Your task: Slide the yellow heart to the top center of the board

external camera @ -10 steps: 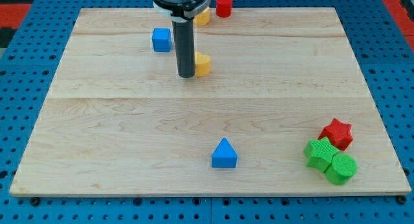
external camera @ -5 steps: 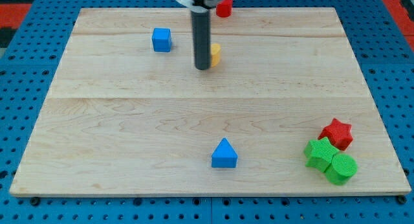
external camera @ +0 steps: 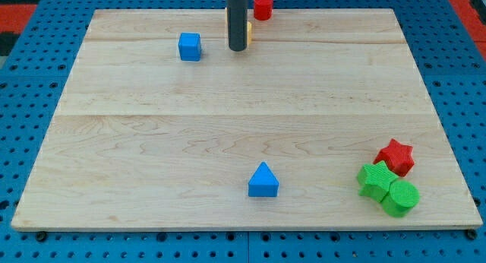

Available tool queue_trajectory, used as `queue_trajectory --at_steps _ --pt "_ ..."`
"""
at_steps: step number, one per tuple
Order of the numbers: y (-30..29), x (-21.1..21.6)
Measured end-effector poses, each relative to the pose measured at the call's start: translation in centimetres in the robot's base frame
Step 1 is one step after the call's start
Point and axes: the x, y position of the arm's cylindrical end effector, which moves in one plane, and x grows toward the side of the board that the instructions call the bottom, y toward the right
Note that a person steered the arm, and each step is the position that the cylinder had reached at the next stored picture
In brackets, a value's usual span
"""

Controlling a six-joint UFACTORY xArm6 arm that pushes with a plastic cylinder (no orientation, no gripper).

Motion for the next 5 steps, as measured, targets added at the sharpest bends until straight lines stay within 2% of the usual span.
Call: queue_trajectory --at_steps 1,2,3,4,5 --pt "-2.0 -2.0" --pt "-2.0 -2.3" --pt "-1.2 -1.6" --pt "-0.8 1.6" --pt "2.2 2.7"
